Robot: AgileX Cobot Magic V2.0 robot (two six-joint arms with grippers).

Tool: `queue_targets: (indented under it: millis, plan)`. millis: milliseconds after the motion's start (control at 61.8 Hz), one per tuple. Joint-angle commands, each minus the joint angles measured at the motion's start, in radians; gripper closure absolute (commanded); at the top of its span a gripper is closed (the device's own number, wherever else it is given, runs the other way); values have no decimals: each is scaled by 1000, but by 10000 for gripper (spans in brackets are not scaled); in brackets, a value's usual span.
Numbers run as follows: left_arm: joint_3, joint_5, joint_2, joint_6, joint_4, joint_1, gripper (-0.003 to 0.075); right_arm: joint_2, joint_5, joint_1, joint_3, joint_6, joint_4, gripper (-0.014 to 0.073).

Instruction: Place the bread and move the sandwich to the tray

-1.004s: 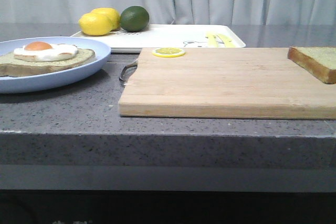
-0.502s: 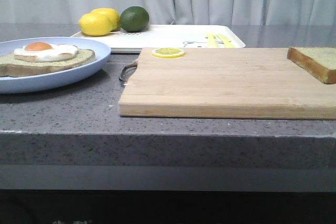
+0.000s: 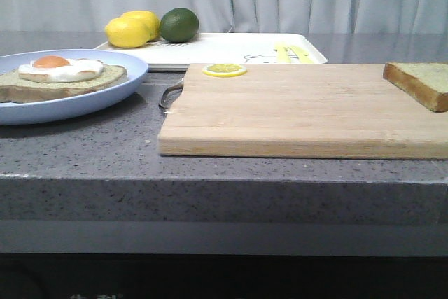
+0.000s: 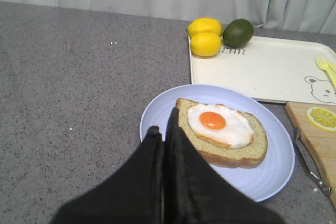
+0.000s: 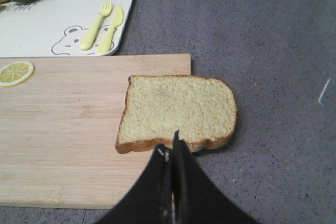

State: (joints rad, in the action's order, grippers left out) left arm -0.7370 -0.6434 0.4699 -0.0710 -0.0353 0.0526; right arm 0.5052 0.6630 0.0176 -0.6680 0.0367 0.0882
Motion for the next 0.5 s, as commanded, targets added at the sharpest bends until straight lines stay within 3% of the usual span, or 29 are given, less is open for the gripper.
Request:
queue_targets:
  millis: [0, 97, 162, 356, 421, 486]
  plan:
    - [-13, 73, 18, -2, -13, 0, 740, 34, -54, 6, -32, -2, -8, 660]
    - [-8, 73, 18, -2, -9, 0, 722, 56, -38, 6, -32, -2, -13, 606]
    - [-8, 75, 18, -2, -3, 0, 656, 68, -28, 6, -32, -2, -13, 478]
    - [-8, 75, 18, -2, 0, 0, 291, 84, -23, 6, -32, -2, -13, 5]
    - [-6, 75, 18, -2, 0, 0, 258, 84, -22, 6, -32, -2, -13, -56]
    - [-6, 77, 18, -2, 0, 0, 261, 84, -22, 6, -32, -2, -13, -61]
